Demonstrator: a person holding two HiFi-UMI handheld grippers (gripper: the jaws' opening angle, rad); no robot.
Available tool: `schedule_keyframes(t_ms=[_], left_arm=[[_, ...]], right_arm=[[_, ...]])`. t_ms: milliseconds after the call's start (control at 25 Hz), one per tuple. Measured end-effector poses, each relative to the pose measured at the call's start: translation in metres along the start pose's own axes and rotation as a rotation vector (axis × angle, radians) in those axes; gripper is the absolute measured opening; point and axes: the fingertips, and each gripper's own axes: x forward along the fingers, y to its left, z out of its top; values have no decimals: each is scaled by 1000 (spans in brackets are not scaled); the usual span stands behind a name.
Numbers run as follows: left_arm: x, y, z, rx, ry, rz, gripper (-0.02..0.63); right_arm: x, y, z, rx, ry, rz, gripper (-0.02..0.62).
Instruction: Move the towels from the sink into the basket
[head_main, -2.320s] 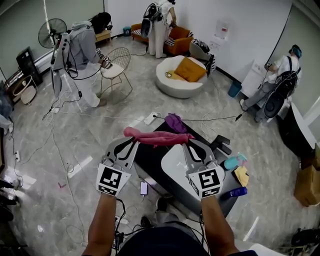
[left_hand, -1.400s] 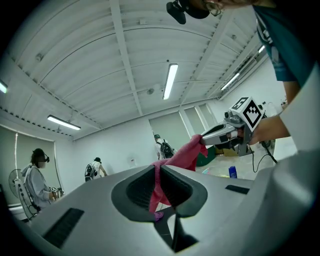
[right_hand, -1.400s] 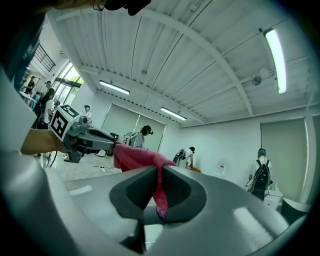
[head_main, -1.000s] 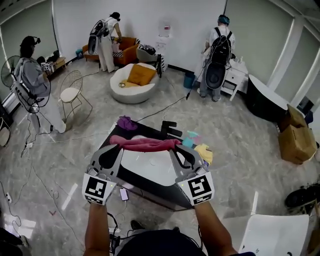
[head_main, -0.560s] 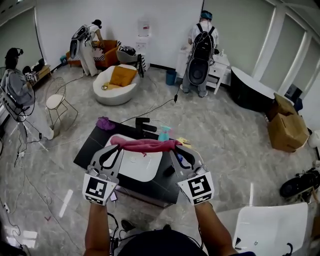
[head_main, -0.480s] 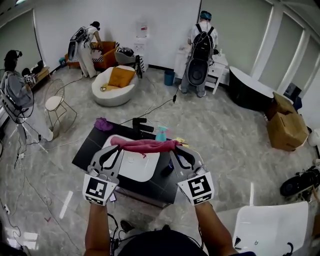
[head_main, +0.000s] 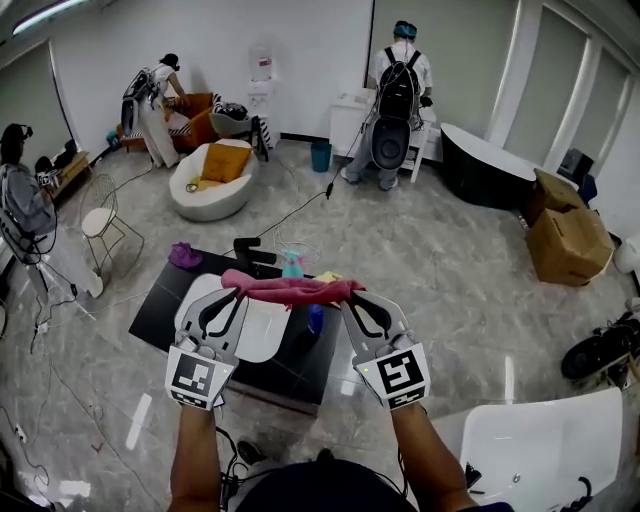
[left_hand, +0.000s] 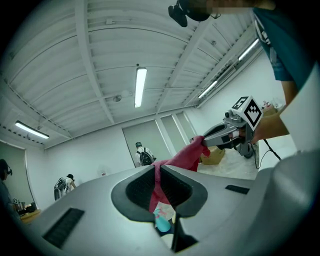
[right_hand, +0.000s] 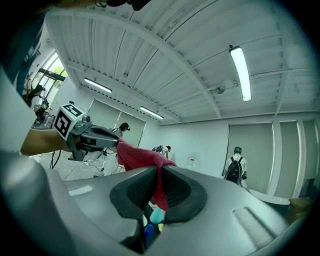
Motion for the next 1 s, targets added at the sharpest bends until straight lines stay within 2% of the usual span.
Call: schedule_keyframes(t_ms=[200, 480, 800, 1000], left_arm=[[24, -35, 19, 18, -11, -56, 37], [73, -74, 25, 30, -44, -175, 37], [118, -130, 35, 10, -125, -369, 37], [129, -166, 52, -11, -193, -507, 37]], right_arm=[[-31, -32, -13, 20, 21, -54, 38], [-64, -67, -41, 48, 65, -156, 38], [-111, -104, -61, 58, 137, -348, 38], [-154, -106, -63, 58, 190, -483, 38]])
